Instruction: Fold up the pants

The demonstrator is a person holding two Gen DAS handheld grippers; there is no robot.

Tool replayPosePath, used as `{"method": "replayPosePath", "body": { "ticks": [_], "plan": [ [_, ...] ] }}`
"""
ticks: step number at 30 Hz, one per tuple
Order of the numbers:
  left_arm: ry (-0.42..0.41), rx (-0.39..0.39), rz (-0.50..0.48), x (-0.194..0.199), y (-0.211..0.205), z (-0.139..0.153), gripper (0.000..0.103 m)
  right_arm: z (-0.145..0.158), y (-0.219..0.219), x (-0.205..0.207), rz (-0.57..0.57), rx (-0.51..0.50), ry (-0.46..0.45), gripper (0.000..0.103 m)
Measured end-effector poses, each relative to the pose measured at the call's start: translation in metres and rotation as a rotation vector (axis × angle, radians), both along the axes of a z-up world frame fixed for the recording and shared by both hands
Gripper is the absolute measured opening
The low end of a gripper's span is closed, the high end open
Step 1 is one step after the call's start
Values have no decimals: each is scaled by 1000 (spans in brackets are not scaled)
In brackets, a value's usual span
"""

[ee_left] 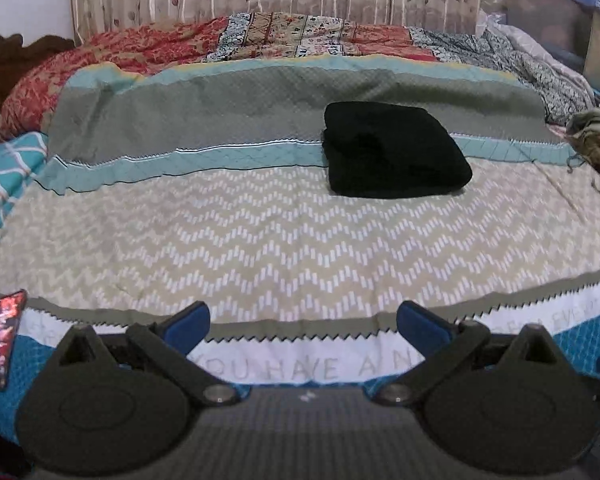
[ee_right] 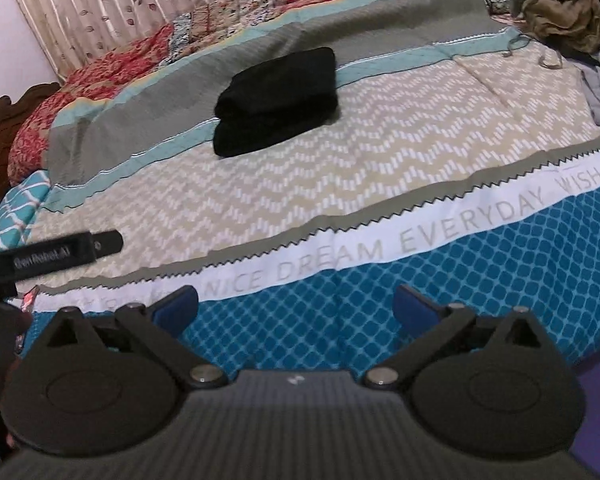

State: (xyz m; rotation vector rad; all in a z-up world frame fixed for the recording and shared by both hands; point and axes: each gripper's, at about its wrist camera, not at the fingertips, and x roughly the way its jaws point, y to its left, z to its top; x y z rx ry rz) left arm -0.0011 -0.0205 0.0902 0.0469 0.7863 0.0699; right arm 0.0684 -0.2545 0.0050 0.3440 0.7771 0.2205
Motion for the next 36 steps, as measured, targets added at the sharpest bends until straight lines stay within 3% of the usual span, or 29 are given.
{"method": "replayPosePath", "body": {
  "ticks": [17,22,30,36],
  "plan": [
    [58,32,19,-2,-3,2,103,4,-10,-8,-71,7,38,103],
    [24,27,25,-6,-3,10,103,5,-12,-7,-76,1,35,103],
    [-108,137,74,-15,-5,26,103,1,-16,-5,-88,4,51,103],
    [-114,185,81,-17,-11,30,103,12,-19,-11,-118,-20,-8,103]
  ]
}}
